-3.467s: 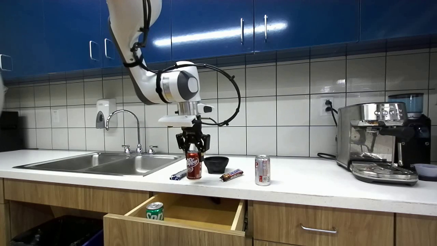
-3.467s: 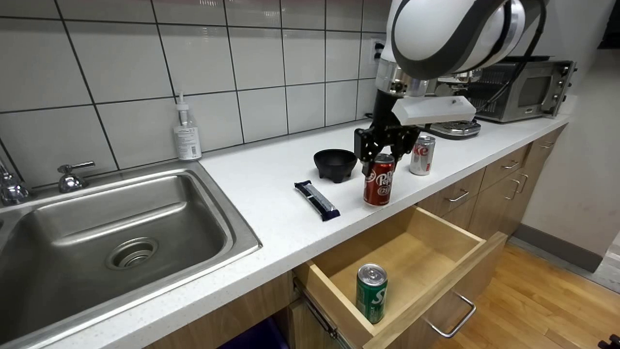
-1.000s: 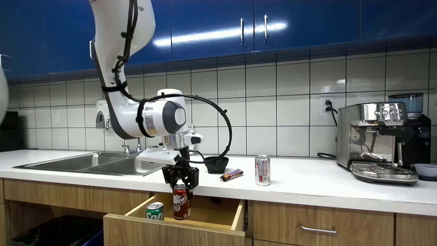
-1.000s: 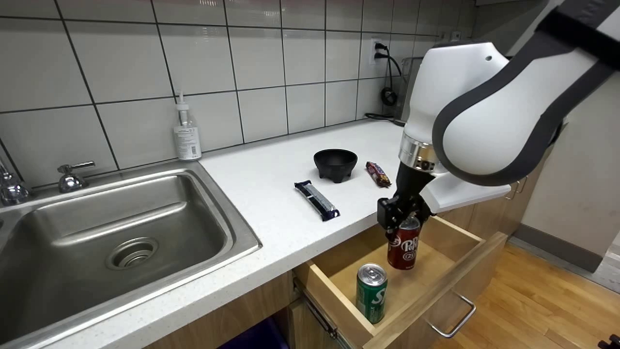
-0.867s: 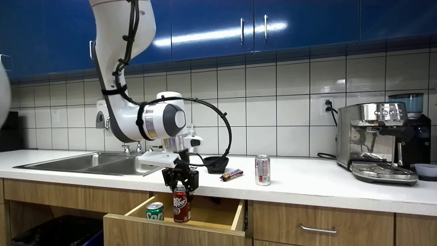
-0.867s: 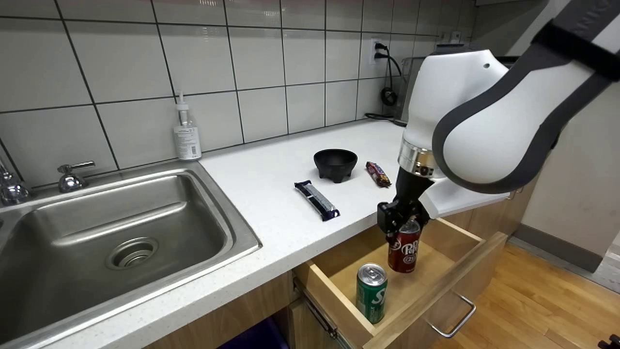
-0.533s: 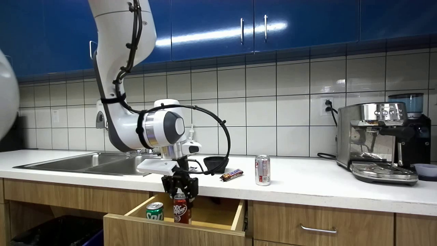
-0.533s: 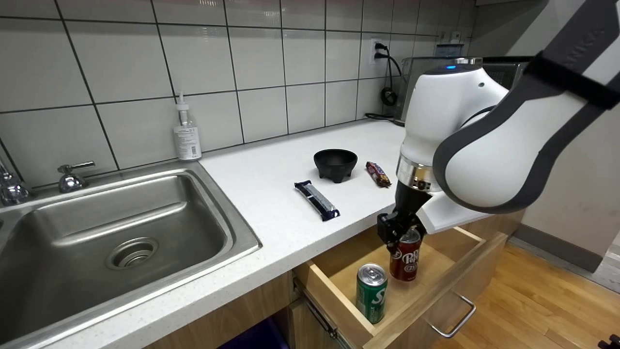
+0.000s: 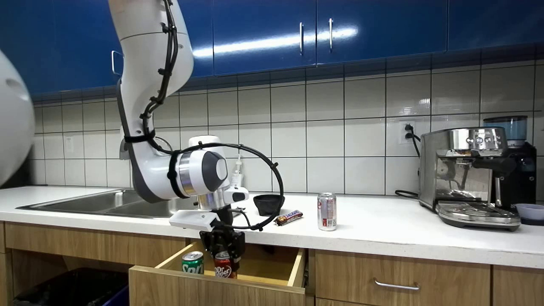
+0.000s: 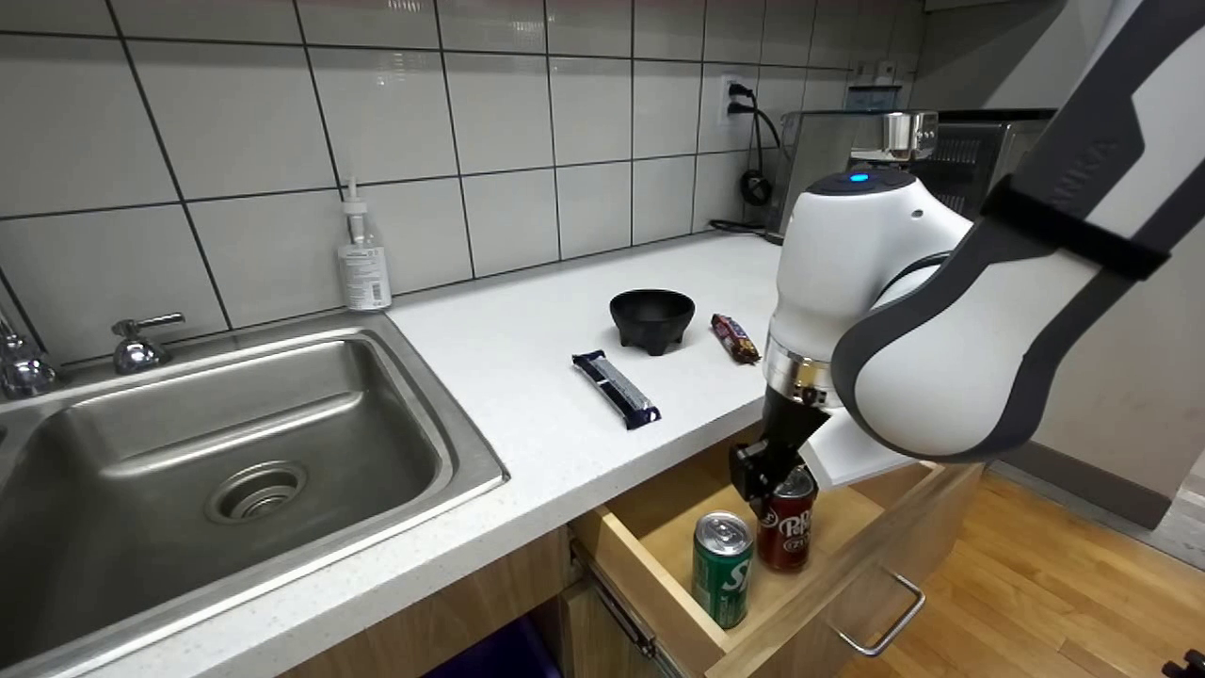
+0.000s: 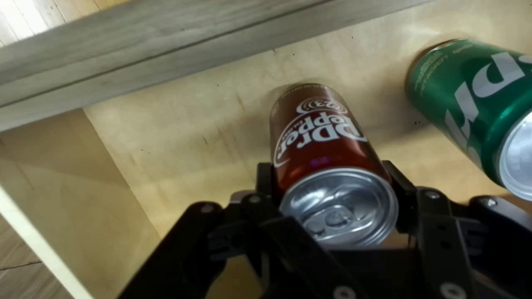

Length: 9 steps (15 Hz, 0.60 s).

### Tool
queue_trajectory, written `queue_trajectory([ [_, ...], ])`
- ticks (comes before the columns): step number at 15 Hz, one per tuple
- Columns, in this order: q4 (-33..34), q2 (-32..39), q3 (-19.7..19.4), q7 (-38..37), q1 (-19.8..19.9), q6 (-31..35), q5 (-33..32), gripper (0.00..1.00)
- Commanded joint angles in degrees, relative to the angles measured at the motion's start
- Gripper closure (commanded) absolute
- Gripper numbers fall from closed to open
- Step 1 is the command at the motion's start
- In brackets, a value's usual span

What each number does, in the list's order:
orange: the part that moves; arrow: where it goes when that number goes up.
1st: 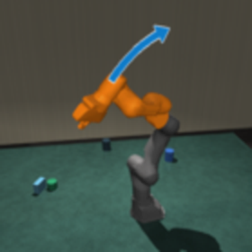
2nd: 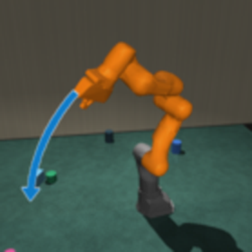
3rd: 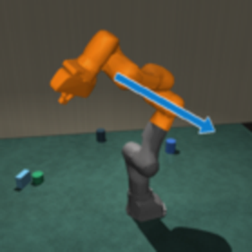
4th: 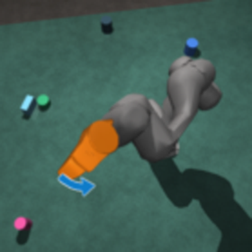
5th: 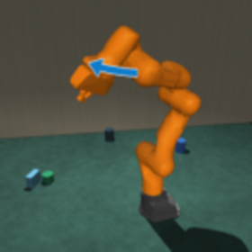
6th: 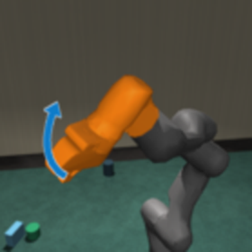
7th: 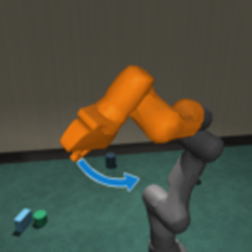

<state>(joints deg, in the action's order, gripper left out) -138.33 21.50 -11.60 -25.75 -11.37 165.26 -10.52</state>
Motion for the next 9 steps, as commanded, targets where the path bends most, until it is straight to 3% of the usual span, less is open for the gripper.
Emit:
queue_trajectory([
  [1, 1.46, 0.92, -2.09, -1.63, -2.36, 0.41, 0.2, 0.62],
  [9, 2.47, 2.34, -3.59, -1.83, -3.56, 0.46, 0.55, 0.62],
])
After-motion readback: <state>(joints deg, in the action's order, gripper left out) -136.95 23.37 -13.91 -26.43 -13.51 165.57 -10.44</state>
